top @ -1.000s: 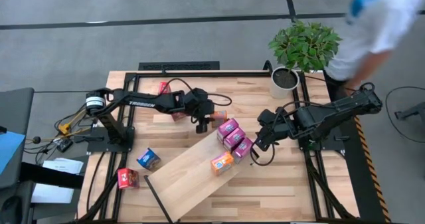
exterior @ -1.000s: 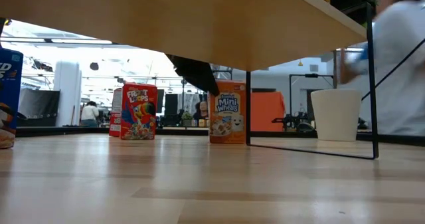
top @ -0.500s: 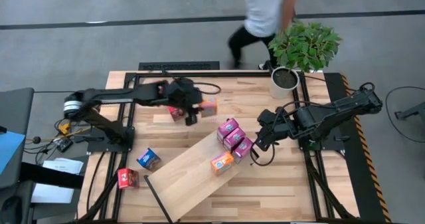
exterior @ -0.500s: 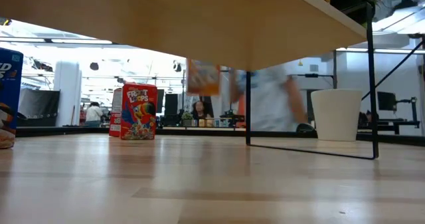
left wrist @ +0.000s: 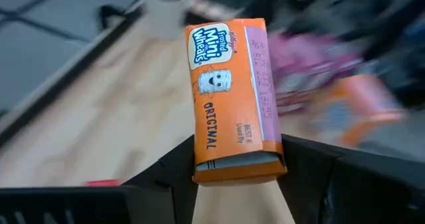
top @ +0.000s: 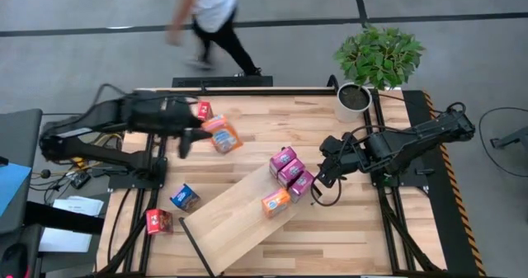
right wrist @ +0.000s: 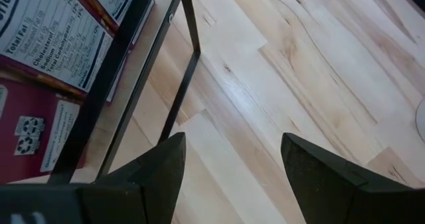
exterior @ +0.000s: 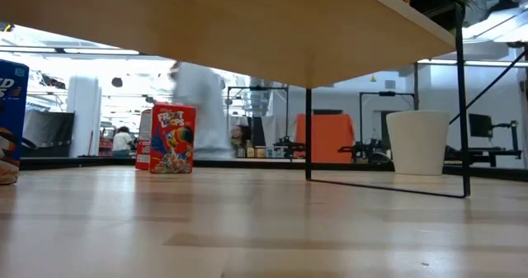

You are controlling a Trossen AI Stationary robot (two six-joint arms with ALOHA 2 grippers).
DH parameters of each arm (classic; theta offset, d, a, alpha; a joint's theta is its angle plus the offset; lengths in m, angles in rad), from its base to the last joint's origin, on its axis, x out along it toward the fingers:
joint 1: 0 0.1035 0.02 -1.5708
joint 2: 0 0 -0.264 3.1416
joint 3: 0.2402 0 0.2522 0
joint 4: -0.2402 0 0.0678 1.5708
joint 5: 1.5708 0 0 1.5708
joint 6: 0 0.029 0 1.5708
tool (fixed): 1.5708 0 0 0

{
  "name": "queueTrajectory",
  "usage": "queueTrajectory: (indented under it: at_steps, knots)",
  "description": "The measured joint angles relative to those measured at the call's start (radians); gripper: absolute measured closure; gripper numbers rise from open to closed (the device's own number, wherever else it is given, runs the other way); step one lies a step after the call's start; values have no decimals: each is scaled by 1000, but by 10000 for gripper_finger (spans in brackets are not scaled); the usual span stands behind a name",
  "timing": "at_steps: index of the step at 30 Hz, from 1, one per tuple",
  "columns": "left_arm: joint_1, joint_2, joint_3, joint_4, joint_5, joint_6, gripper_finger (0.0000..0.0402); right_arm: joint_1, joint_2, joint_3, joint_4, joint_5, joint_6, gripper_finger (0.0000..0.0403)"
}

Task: Stack cereal on shelf
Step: Put the orange cereal box onto the shelf

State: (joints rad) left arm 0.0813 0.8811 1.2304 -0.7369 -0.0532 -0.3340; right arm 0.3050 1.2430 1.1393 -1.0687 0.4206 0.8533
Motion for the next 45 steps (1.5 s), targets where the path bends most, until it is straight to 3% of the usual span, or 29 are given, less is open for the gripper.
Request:
queueTrajectory:
  at_steps: [8, 15, 28, 38, 45]
  knots:
    - [-181, -85, 0, 196, 0, -231, 244, 3, 0, 0, 0, -30, -60, 128]
    - [-322, 36, 0, 316, -142, -215, 244, 17, 0, 0, 0, -47, -102, 128]
    - [-516, 262, 0, 222, -522, -297, 244, 16, 0, 0, 6, -56, -39, 128]
    - [-607, 362, 0, 220, -637, -414, 244, 16, 0, 0, 7, -56, -32, 128]
    - [-609, 451, 0, 228, -631, -420, 244, 16, 0, 0, 7, -56, -32, 128]
